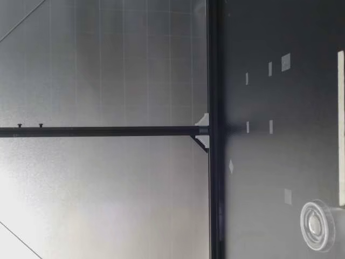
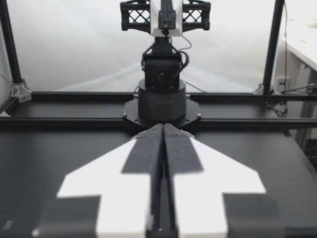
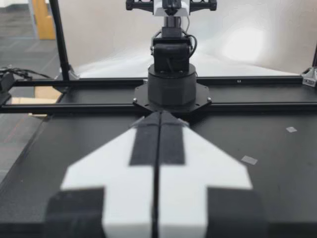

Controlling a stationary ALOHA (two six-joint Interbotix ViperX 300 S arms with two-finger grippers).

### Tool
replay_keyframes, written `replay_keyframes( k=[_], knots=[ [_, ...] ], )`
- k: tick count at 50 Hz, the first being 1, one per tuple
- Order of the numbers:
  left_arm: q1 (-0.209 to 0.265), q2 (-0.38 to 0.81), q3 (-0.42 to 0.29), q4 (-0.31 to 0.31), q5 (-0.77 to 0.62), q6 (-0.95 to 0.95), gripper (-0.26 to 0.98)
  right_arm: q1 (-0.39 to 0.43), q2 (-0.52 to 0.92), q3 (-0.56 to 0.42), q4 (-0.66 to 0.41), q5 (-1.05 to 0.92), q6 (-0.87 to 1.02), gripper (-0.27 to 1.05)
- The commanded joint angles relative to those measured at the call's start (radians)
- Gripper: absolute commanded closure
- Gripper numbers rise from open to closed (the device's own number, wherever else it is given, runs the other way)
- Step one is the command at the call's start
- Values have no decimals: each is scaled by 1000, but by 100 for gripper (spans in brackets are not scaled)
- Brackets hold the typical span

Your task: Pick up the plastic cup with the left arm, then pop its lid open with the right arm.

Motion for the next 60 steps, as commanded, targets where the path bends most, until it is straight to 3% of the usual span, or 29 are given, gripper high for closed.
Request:
replay_keyframes(
  k=[1, 8, 19, 29, 38, 47, 55, 60],
  knots=[
    [-15, -3, 38, -2, -21, 28, 62, 5, 0, -6, 0, -8, -2, 71],
    [-15, 2, 87, 0, -60, 26, 79, 5, -5, 34, 8, -11, 8, 87],
    [-15, 40, 103, -3, -75, 17, 79, 5, 29, 41, 29, -11, 74, 87],
    [-15, 173, 12, -2, -46, 34, 79, 0, 117, -94, 23, 84, 71, 87],
    [-15, 344, -9, -2, -49, 20, 77, -5, 295, -230, 17, 230, 69, 87],
    [-15, 449, 14, -9, -98, -11, 59, -5, 511, -330, 15, 267, 69, 87],
    [-15, 495, 38, -9, -109, -34, 30, -5, 709, -413, 15, 253, 69, 87],
    [-15, 514, 57, -11, -112, -37, 19, -6, 815, -460, 15, 238, 71, 87]
  ],
)
